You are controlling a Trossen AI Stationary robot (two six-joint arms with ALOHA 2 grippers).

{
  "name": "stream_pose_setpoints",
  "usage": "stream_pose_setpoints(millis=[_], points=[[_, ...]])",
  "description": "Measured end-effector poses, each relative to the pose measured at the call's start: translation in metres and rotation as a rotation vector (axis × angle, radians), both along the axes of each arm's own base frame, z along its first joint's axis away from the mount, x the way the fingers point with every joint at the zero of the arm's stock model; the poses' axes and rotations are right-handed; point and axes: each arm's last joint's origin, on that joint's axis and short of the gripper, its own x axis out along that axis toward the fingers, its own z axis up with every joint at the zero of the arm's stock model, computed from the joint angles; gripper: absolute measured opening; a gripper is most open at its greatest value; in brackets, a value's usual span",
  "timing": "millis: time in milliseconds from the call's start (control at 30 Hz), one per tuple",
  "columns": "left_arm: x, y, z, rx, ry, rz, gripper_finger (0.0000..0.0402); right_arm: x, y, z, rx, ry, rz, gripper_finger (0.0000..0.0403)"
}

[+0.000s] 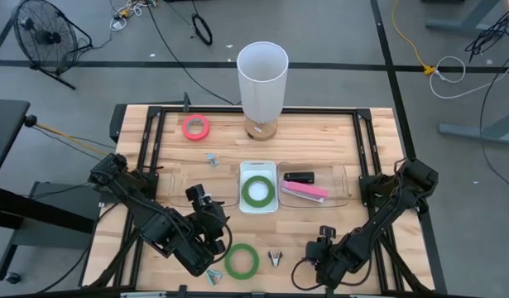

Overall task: Pick and place Stapler, Stapler remover, tape
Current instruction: Put the purple staple remover into the left transparent bin

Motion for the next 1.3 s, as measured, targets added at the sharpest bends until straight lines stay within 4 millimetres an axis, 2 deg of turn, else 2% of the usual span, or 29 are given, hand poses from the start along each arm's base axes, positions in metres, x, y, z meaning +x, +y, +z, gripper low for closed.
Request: stream_pose_setpoints(millis=[233, 333, 433, 500, 733, 900, 1100, 1300], points=[[0.000, 0.000, 0.000, 0.000, 0.000, 0.000, 0.0197, 0.000, 0.000, -0.005, 0.021, -0.027, -0.003, 0.0159], [0.000, 0.000, 0.000, 0.000, 0.000, 0.000, 0.0197, 0.000, 0.000, -0.005, 0.028, -0.019, 0.000, 0.0110], [0.000, 0.000, 0.000, 0.000, 0.000, 0.000, 0.0197, 0.000, 0.000, -0.005, 0.042, -0.011, 0.007, 0.0033], [0.000, 0.000, 0.000, 0.000, 0.000, 0.000, 0.0197, 0.000, 0.001, -0.004, 0.055, -0.015, 0.011, 0.0014], [0.000, 0.000, 0.000, 0.001, -0.006, 0.001, 0.0197, 0.002, 0.002, -0.002, 0.065, -0.028, 0.025, 0.0003], [0.001, 0.000, 0.001, -0.002, -0.015, 0.002, 0.0197, 0.002, -0.002, 0.006, 0.068, -0.042, 0.038, 0.0001], [0.003, -0.002, 0.001, -0.013, -0.039, 0.004, 0.0197, 0.000, -0.014, 0.035, 0.043, -0.109, 0.036, 0.0001], [0.006, -0.003, 0.004, 0.015, -0.086, 0.004, 0.0197, -0.006, -0.031, 0.078, 0.012, -0.309, 0.031, 0.0000]])
